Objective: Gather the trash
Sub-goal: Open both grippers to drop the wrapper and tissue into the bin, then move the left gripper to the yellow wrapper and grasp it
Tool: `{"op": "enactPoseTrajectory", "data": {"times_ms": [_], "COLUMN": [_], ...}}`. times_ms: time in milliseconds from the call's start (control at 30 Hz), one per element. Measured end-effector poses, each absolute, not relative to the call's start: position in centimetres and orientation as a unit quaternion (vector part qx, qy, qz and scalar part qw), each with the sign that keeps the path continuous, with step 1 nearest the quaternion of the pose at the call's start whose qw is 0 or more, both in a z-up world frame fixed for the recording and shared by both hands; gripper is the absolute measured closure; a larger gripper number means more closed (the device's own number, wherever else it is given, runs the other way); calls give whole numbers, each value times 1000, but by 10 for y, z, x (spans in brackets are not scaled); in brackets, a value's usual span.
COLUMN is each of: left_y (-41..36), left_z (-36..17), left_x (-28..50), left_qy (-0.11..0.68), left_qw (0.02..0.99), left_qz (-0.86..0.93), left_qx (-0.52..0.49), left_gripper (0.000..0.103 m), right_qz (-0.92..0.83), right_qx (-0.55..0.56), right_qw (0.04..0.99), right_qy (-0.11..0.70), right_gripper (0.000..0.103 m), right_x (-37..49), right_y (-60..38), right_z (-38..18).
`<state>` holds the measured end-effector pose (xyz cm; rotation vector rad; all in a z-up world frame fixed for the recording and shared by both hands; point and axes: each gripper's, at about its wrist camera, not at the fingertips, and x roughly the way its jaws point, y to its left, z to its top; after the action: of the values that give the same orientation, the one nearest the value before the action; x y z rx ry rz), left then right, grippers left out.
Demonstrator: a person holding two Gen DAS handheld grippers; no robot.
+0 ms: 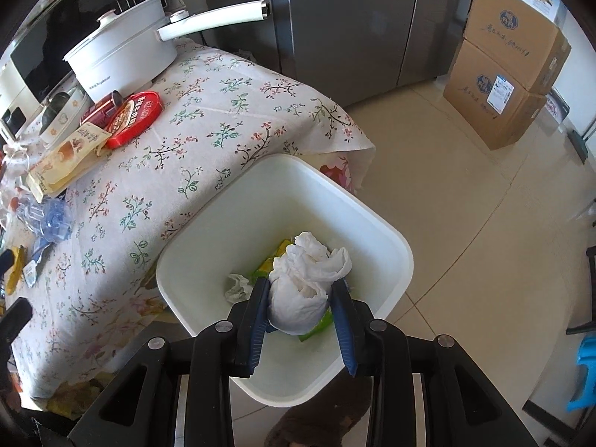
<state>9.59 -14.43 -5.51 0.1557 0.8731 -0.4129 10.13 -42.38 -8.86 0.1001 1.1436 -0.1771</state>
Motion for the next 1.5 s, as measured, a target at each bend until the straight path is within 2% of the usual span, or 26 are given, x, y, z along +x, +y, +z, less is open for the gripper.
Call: {"op": "enactPoseTrajectory", "data": {"times_ms": [133,200,233,267,300,1000,1367,1500], "left_y": [-118,-110,-105,-101,-97,14,75,80], "left_z": [-56,-55,-54,-53,-52,-43,-78,-84], "left_x": [93,92,91,89,87,93,122,128], "left_qy": [418,418,415,413,411,423,487,486], "left_qw": [889,891,892,894,895,904,870,870], "left_qz": [-176,-171,-169,-165,-162,-65,-26,-22], "left_qx": [61,55,54,55,57,-11,-70,-83], "left_gripper": [2,1,1,1,1,1,1,5], "right_qz": [-89,-91,-90,-88,-86,-7,25,34], "right_qx": [45,49,53,56,56,5,1,0], "right_qw": [835,836,837,839,841,885,883,882], "right_qy": [541,538,537,534,531,465,468,469], "right_gripper": [63,48,31,20,18,17,17,17], "right_x": [106,108,109,110,110,112,126,129], "right_y": [-419,-417,-416,-413,-411,-313,-270,-259], "right_z": [-92,-91,-90,-88,-87,-32,-32,-33]}}
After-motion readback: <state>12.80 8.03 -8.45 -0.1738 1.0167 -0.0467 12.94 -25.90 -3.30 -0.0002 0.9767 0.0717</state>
